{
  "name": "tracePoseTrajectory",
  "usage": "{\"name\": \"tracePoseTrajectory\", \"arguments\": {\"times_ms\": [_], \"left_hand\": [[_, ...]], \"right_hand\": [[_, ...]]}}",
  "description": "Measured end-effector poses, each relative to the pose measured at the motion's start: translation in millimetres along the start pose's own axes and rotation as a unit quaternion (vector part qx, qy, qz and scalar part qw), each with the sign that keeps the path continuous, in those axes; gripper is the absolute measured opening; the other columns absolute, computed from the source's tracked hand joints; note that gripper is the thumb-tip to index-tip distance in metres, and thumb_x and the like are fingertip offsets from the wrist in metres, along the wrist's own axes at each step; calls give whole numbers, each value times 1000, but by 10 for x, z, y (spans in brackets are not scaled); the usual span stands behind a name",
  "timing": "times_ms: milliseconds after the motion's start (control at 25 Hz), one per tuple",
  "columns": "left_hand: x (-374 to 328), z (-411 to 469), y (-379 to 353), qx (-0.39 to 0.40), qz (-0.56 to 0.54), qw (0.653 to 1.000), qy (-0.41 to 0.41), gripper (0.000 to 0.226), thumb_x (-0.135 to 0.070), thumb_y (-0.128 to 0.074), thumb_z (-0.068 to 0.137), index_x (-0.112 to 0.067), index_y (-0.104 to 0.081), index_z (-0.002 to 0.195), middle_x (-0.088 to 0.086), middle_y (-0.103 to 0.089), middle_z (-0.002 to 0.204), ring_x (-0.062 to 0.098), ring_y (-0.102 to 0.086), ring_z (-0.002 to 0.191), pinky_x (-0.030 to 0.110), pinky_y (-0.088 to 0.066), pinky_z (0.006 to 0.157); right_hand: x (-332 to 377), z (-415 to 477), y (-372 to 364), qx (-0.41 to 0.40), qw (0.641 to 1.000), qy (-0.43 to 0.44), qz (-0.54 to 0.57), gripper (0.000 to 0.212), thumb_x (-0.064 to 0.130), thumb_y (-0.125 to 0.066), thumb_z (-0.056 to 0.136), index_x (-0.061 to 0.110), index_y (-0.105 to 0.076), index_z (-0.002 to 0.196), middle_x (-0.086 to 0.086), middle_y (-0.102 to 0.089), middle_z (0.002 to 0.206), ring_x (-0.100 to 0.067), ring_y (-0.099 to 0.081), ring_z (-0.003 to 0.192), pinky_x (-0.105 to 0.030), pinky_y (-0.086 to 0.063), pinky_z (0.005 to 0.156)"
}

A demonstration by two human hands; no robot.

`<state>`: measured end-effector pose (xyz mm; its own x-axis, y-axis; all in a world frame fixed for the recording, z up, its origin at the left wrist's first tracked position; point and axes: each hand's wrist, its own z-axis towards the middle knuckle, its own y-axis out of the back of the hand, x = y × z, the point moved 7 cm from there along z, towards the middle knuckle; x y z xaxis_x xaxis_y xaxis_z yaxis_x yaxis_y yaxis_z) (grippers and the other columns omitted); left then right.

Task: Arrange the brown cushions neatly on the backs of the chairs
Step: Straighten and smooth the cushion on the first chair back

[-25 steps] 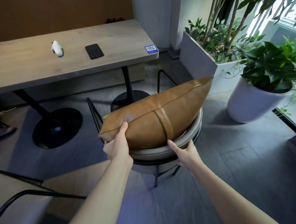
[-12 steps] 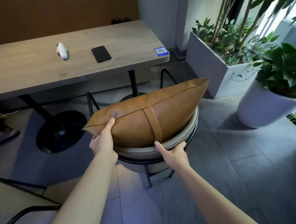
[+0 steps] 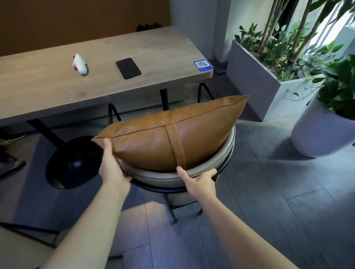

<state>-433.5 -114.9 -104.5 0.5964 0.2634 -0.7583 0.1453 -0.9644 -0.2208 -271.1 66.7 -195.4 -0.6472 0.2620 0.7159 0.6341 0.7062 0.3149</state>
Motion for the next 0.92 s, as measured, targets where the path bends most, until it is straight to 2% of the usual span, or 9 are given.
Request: {"name": "tracePoseTrajectory", "arguments": {"times_ms": [80, 160, 240, 360, 480, 600, 720, 840, 920], "left_hand": [[287, -98, 254, -15, -11, 1000, 7, 62, -61, -49, 97, -10, -60, 130, 12, -65, 129, 31, -60, 115, 50, -45, 103], [577, -295, 488, -59, 72, 995, -21, 49, -41, -40, 107, 0, -67, 110, 19, -73, 111, 32, -67, 109, 41, -48, 99], [610, -600, 411, -68, 200, 971, -110, 45, -33, -36, 109, -10, -72, 93, 15, -78, 92, 28, -70, 105, 36, -46, 96], [351, -1081, -130, -23, 311, 911, -271, 48, -32, -31, 110, -14, -75, 108, 14, -79, 103, 20, -65, 100, 32, -40, 96], [119, -1376, -763, 38, 385, 829, -404, 40, -30, -40, 107, -10, -64, 132, 10, -75, 116, 23, -65, 111, 38, -47, 101], [99, -1442, -1378, 65, 535, 705, -461, 60, -37, -60, 97, -23, -41, 152, 8, -42, 158, 27, -34, 147, 46, -26, 119], [319, -1306, -1842, 86, 680, 585, -433, 101, -60, -68, 84, -42, -2, 159, 5, 4, 172, 29, 5, 156, 56, -6, 122], [671, -1123, -2000, 82, 770, 493, -398, 129, -72, -71, 72, -41, 25, 153, 13, 19, 169, 42, 17, 153, 67, 1, 119], [856, -1048, -2017, 52, 805, 445, -389, 142, -70, -73, 71, -33, 41, 146, 21, 26, 165, 49, 22, 150, 71, 1, 116]], "right_hand": [[20, -20, -2, 10, 1000, -13, 23, 141, 86, -71, 50, 21, 7, 149, -19, -45, 148, -38, -57, 126, -52, -56, 101], [-2, -52, 14, 40, 997, -35, 62, 132, 68, -78, 72, 20, 13, 155, -19, -41, 153, -40, -57, 125, -51, -58, 95], [-68, -80, 106, 80, 994, -56, 55, 125, 62, -76, 80, 27, 15, 158, -16, -42, 156, -40, -63, 119, -48, -59, 81], [-90, -41, 558, 55, 997, -40, 28, 92, 62, -68, 87, 23, -19, 154, -9, -53, 144, -37, -67, 112, -47, -61, 76], [-15, 105, 1041, 18, 999, -22, 34, 86, 60, -66, 89, 24, -23, 154, -6, -54, 136, -36, -65, 112, -43, -59, 74], [181, 303, 1302, 15, 1000, 0, 22, 93, 57, -67, 89, 28, -15, 160, -9, -46, 155, -38, -55, 130, -52, -58, 91], [327, 520, 1430, 32, 999, 10, 16, 88, 49, -68, 93, 26, -17, 160, -8, -48, 155, -35, -52, 135, -54, -52, 102], [401, 703, 1408, 50, 998, 16, -17, 92, 49, -67, 92, 31, -11, 163, -7, -48, 157, -36, -50, 138, -53, -48, 109], [486, 834, 1337, 66, 997, 29, -31, 91, 44, -65, 92, 32, -9, 163, -10, -50, 155, -38, -55, 132, -52, -53, 101]]}}
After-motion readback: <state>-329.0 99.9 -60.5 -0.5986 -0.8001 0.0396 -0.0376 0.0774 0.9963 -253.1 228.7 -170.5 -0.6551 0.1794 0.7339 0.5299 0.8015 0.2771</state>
